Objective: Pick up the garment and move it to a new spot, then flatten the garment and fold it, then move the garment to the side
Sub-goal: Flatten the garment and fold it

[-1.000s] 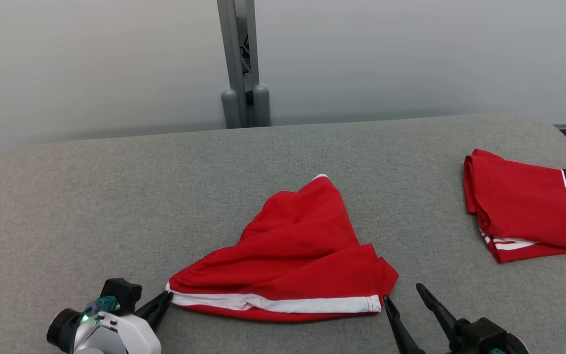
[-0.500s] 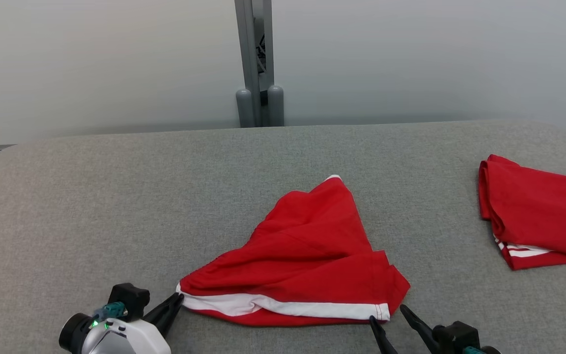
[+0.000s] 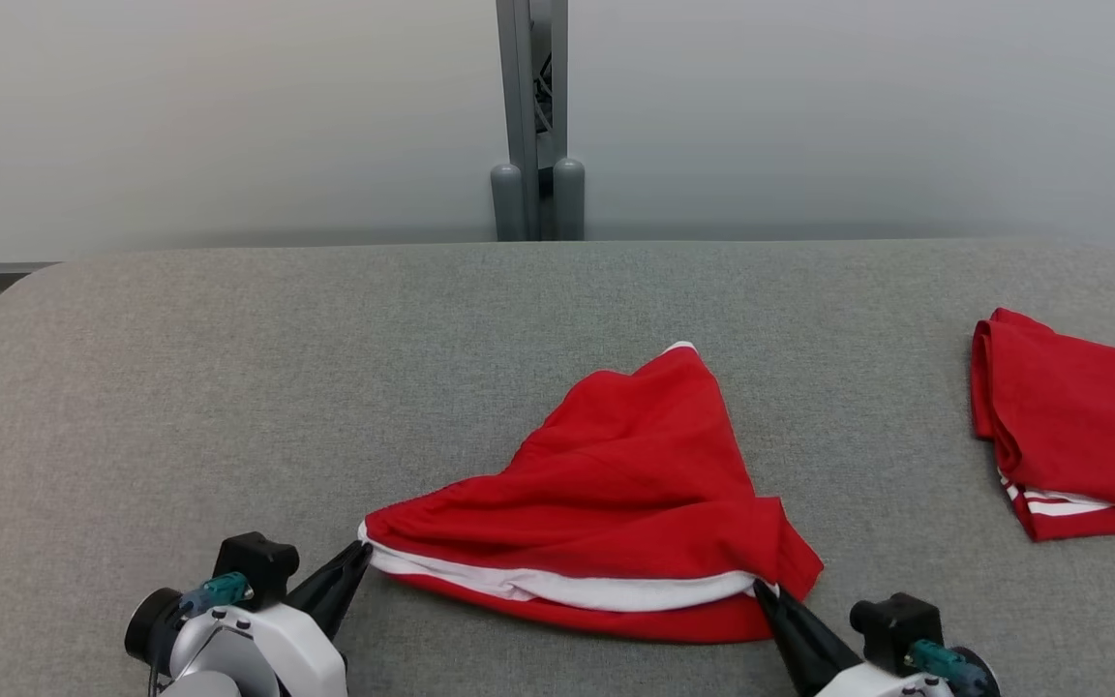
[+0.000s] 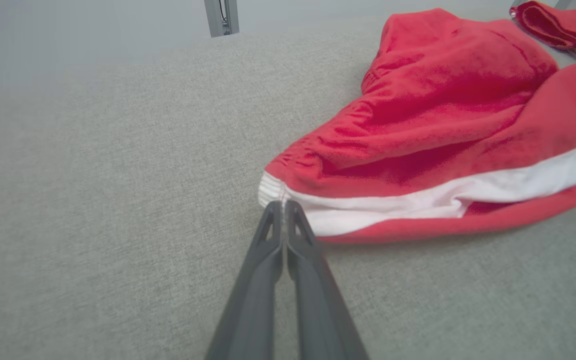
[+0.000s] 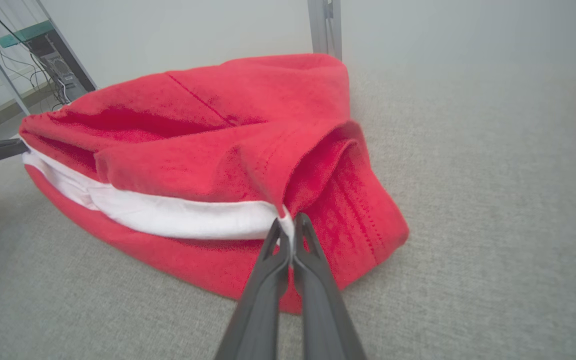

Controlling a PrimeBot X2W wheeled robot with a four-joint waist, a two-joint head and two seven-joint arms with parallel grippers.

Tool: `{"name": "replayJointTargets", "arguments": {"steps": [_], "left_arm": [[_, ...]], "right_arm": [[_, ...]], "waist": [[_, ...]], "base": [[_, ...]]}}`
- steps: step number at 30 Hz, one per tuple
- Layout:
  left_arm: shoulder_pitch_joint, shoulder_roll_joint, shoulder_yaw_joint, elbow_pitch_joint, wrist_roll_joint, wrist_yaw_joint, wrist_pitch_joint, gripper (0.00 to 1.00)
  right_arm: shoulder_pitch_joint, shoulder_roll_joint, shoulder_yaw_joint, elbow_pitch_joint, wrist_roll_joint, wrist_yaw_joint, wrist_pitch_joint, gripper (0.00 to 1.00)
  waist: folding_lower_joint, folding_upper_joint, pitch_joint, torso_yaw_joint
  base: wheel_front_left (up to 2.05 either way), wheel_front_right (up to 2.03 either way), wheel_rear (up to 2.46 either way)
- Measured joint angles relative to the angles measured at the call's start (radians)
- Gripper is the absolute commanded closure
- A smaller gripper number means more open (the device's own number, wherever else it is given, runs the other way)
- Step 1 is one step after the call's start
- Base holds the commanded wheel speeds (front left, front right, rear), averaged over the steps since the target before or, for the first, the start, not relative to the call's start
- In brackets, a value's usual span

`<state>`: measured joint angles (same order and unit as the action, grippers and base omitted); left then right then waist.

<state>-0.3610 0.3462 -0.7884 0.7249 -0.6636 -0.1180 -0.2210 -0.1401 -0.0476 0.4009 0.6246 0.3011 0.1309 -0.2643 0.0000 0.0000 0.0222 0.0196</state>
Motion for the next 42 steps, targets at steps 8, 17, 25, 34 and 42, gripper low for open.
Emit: {"name": "replayJointTargets", "arguments": {"steps": [8,17,25,34,42], "left_arm": [[-0.002,0.024,0.049,-0.121,-0.025,0.021,-0.022,1.00],[-0.087,0.111,0.091,-0.390,-0.030,0.050,0.053,1.00],[-0.272,0.177,0.131,-0.578,-0.016,0.056,0.161,1.00],[-0.465,0.176,0.140,-0.565,-0.048,0.016,0.258,1.00],[-0.682,0.110,0.075,-0.304,-0.070,-0.009,0.254,1.00]], "right_arm": [[0.051,-0.008,-0.119,-0.225,-0.059,0.000,0.000,1.00],[0.017,-0.088,-0.172,-0.461,0.033,0.000,0.086,1.00],[-0.152,-0.227,-0.238,-0.594,0.181,0.000,0.221,1.00],[-0.368,-0.286,-0.241,-0.520,0.266,0.000,0.294,1.00],[-0.683,-0.246,-0.142,-0.204,0.288,0.000,0.260,1.00]], "waist": [[0.0000,0.0000,-0.041,-0.013],[0.0000,0.0000,-0.097,-0.036],[0.0000,0.0000,-0.140,-0.041],[0.0000,0.0000,-0.137,-0.051],[0.0000,0.0000,-0.050,-0.060]], "base": [[0.00,0.00,0.00],[0.00,0.00,0.00],[0.00,0.00,0.00],[0.00,0.00,0.00],[0.00,0.00,0.00]]}}
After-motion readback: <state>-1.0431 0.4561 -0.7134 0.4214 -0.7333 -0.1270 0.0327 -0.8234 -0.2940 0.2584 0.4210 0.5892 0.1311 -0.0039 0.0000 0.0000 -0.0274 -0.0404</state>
